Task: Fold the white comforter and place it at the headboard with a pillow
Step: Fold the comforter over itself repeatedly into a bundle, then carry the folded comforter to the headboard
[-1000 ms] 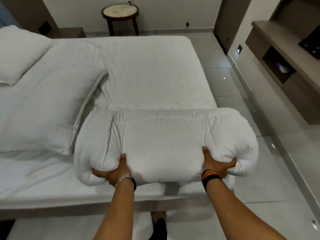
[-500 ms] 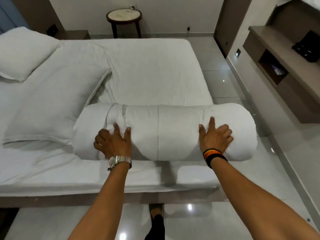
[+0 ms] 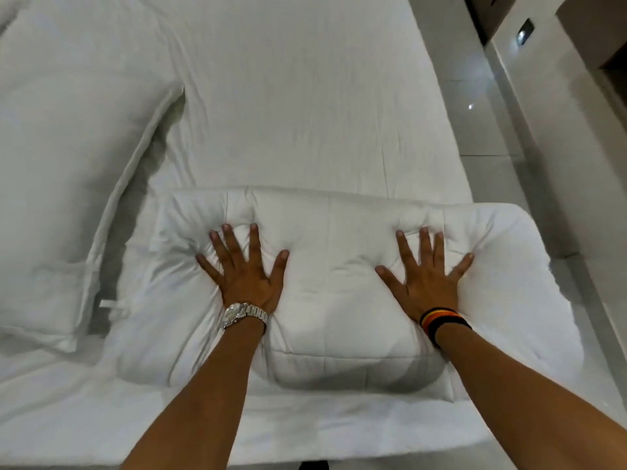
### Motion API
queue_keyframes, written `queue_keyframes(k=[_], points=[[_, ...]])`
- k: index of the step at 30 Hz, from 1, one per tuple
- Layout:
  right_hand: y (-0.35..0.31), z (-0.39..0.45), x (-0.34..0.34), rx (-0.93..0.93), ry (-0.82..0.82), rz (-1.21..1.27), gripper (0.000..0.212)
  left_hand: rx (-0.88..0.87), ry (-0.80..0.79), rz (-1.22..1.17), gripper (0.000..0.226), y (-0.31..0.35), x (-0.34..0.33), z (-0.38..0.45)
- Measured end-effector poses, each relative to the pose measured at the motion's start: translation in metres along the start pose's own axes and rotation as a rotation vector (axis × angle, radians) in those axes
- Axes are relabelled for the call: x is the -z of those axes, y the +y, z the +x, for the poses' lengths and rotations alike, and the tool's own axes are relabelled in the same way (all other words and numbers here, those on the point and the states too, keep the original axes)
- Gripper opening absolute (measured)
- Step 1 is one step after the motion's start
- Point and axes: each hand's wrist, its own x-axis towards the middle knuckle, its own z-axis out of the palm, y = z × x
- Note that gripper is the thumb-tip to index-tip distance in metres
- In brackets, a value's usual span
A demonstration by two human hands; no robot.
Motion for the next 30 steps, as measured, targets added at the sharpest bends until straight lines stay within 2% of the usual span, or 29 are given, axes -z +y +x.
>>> queue_keyframes(k=[4,5,8,10,13,16,18,21,23,27,30], points=[[-0.010,0.028,0.019,-0.050,-0.107,0.040,0.091,0.041,-0.058,-0.012,0.088,0.015,0.016,0.018],[-0.014,0.032,0.027,-0.038,-0.082,0.091,0.091,0.064,-0.032,-0.038,0.090,0.023,0.024,0.020],[-0.031,0.039,0.037,0.147,0.070,0.159,0.089,0.081,0.052,-0.091,0.093,0.057,0.033,0.028],[-0.038,0.036,0.033,0.217,-0.009,0.144,0.089,0.079,-0.014,-0.096,0.094,0.068,0.029,0.025],[-0.036,0.030,0.023,0.166,-0.133,0.090,0.091,0.023,-0.102,-0.032,0.096,0.060,0.014,0.014],[-0.038,0.024,0.038,0.199,-0.207,0.056,0.096,0.054,-0.158,-0.016,0.096,0.054,0.023,0.001],[-0.037,0.034,0.060,0.235,-0.174,0.066,0.103,0.079,-0.164,-0.027,0.095,0.053,0.036,-0.003],[-0.028,0.084,0.095,0.316,-0.100,0.108,0.105,0.151,-0.085,-0.032,0.090,0.048,0.060,-0.021],[-0.026,0.124,0.112,0.392,-0.236,0.229,0.106,0.243,-0.038,-0.066,0.086,0.051,0.074,-0.049],[-0.033,0.171,0.120,0.392,-0.760,0.376,0.135,0.666,-0.051,-0.215,0.084,0.096,0.088,-0.134],[-0.037,0.180,0.108,0.375,-0.879,0.327,0.146,1.014,-0.048,-0.600,0.087,0.133,0.081,-0.179]])
